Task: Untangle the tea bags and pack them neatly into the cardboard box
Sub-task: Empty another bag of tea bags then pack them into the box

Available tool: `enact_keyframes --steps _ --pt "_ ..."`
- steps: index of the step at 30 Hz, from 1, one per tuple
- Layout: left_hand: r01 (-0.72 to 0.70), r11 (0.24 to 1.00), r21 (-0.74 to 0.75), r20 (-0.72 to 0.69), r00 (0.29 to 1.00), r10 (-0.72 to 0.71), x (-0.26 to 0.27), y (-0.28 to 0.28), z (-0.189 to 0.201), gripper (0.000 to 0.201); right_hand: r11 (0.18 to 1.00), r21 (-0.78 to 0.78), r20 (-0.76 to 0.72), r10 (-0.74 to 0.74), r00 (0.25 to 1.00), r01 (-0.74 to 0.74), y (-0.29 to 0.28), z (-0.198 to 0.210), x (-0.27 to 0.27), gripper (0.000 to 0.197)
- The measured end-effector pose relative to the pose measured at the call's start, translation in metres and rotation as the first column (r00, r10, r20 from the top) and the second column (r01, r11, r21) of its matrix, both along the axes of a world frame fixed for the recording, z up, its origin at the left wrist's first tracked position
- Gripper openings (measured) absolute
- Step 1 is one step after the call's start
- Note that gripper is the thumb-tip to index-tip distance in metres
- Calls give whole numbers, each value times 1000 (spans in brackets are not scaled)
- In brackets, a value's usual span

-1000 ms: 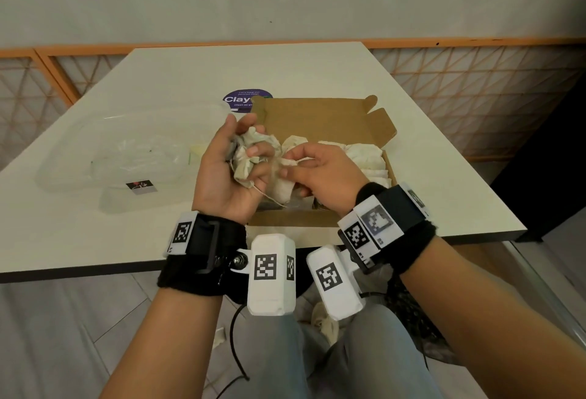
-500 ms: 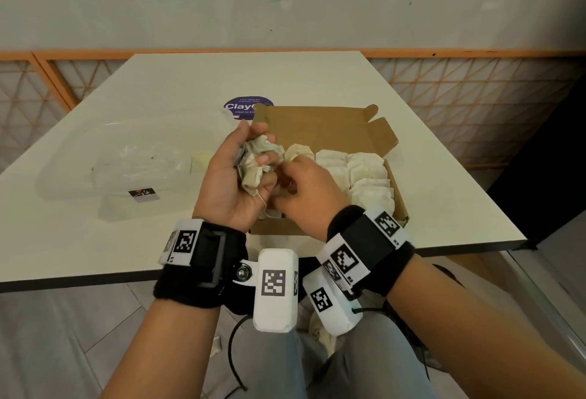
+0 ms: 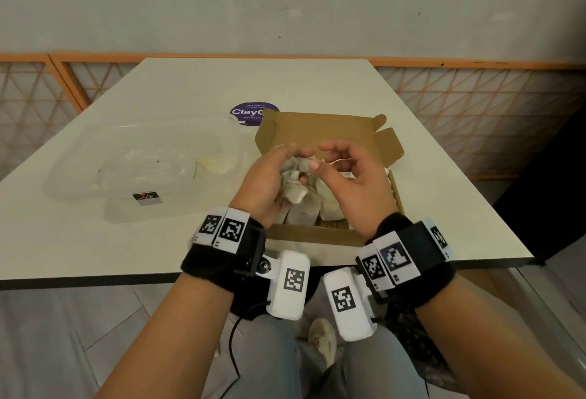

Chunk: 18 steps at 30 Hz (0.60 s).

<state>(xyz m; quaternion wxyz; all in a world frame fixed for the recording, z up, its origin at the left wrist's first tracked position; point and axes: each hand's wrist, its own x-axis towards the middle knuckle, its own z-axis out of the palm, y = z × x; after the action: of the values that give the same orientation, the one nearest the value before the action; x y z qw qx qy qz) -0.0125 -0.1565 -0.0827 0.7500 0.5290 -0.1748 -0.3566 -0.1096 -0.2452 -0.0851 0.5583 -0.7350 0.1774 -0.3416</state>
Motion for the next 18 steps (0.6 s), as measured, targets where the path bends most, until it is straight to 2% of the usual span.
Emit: enact_keyframes --steps 2,4,9,12,14,15,17,18 --pt "-11 996 83 215 977 -7 -2 -2 -5 17 998 53 30 39 999 -40 1 -3 -1 25" --pt "26 995 95 320 946 -55 -2 -2 -8 13 994 72 23 80 997 -82 2 -6 0 27" --pt "107 969 221 423 885 -194 -3 1 -8 8 981 130 -20 147 989 -143 -6 -7 3 28" --pt "187 945 266 453 841 -294 -5 3 -4 24 971 142 -24 199 980 -193 -6 -7 4 18" --pt "221 934 279 429 842 -327 -4 2 -4 36 967 155 25 199 980 -200 -3 -6 3 10" --pt "218 936 275 375 872 -313 -3 2 -4 36 966 178 59 182 981 -190 -4 -6 3 9" --pt "196 955 222 197 950 -241 0 2 -6 35 962 219 126 135 983 -160 -8 -7 2 12" --pt "185 967 176 92 975 -204 1 4 -6 29 957 248 159 115 981 -152 -10 -8 2 14"
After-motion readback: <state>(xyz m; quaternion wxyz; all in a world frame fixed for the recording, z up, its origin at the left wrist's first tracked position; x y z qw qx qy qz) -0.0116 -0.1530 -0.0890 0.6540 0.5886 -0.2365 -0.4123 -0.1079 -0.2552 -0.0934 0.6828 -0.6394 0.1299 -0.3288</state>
